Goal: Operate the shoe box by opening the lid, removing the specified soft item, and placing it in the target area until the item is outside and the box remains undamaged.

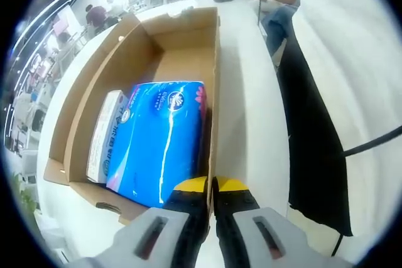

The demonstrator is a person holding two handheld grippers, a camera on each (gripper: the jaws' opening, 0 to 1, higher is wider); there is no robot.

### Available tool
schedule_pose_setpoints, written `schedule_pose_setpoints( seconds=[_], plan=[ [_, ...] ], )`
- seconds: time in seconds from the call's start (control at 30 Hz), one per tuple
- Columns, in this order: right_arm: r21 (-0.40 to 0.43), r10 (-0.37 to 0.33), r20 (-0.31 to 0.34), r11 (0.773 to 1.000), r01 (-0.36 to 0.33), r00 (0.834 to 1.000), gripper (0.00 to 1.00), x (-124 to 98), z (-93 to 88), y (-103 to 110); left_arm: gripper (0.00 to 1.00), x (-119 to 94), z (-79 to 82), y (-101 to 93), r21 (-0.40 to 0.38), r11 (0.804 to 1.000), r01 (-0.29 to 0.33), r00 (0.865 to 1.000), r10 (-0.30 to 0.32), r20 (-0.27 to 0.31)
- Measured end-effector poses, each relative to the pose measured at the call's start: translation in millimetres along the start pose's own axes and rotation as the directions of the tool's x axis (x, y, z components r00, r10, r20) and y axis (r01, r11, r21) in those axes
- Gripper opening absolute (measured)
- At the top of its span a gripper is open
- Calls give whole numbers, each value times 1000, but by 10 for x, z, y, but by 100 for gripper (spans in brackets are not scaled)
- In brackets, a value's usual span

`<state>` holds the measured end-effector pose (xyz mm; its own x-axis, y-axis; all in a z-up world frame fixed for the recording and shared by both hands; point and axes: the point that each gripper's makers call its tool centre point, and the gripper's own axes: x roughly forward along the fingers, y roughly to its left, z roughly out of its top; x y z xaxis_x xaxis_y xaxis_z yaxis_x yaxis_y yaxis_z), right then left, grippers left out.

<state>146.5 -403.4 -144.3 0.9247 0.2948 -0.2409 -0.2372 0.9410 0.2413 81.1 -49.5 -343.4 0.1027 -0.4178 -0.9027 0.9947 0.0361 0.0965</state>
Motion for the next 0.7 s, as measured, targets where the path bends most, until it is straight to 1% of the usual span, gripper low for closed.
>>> schedule_pose_setpoints(
  seconds=[0.1, 0.17, 0.3, 0.33, 0.37, 0.5, 0.53, 0.57, 0.6, 0.63, 0.67, 0.7],
  plan=[
    [4, 7, 8, 1000, -7, 1000, 18, -18, 19, 6, 2, -3, 1, -1, 1, 1000, -2, 1000, 2, 1],
    [3, -2, 12, 1000, 2, 1000, 18, -25, 31, -13, 2, 1, -3, -1, 0, 1000, -3, 1000, 3, 1],
    [8, -17, -5, 1000, 17, 1000, 18, -39, -3, -78, 2, -5, 1, -1, -1, 1000, -4, 1000, 4, 1],
    [11, -25, -20, 1000, 25, 999, 18, -47, -30, -110, 2, -6, 2, -2, 0, 1000, -4, 1000, 4, 1],
    [2, -47, -33, 999, 48, 998, 18, -60, -48, -157, 2, -5, 1, -3, 0, 1000, -4, 1000, 4, 1],
    [11, -75, -34, 997, 75, 997, 18, -86, -25, -278, 2, -4, 1, -5, -3, 1000, -2, 1000, 2, -3],
    [9, -106, -45, 994, 107, 993, 18, -100, -26, -361, 2, -1, 0, -3, -3, 1000, -1, 1000, 1, -3],
    [31, -144, -75, 989, 147, 987, 18, -121, -52, -452, 2, -1, 1, -4, -2, 1000, -1, 1000, 1, -2],
    [60, -163, -104, 984, 170, 981, 18, -132, -77, -512, 2, -3, 2, -4, -2, 1000, -2, 1000, 2, -2],
    [72, -170, -120, 981, 179, 978, 18, -139, -87, -550, 2, -3, 3, -4, -2, 1000, -3, 1000, 3, -1],
    [58, -178, -130, 981, 187, 975, 18, -144, -79, -600, 2, -2, 2, -5, -4, 1000, -4, 1000, 4, -2],
    [37, -218, -136, 974, 224, 966, 18, -164, -56, -698, 2, 0, 1, -5, -6, 1000, -4, 1000, 4, -3]
  ],
)
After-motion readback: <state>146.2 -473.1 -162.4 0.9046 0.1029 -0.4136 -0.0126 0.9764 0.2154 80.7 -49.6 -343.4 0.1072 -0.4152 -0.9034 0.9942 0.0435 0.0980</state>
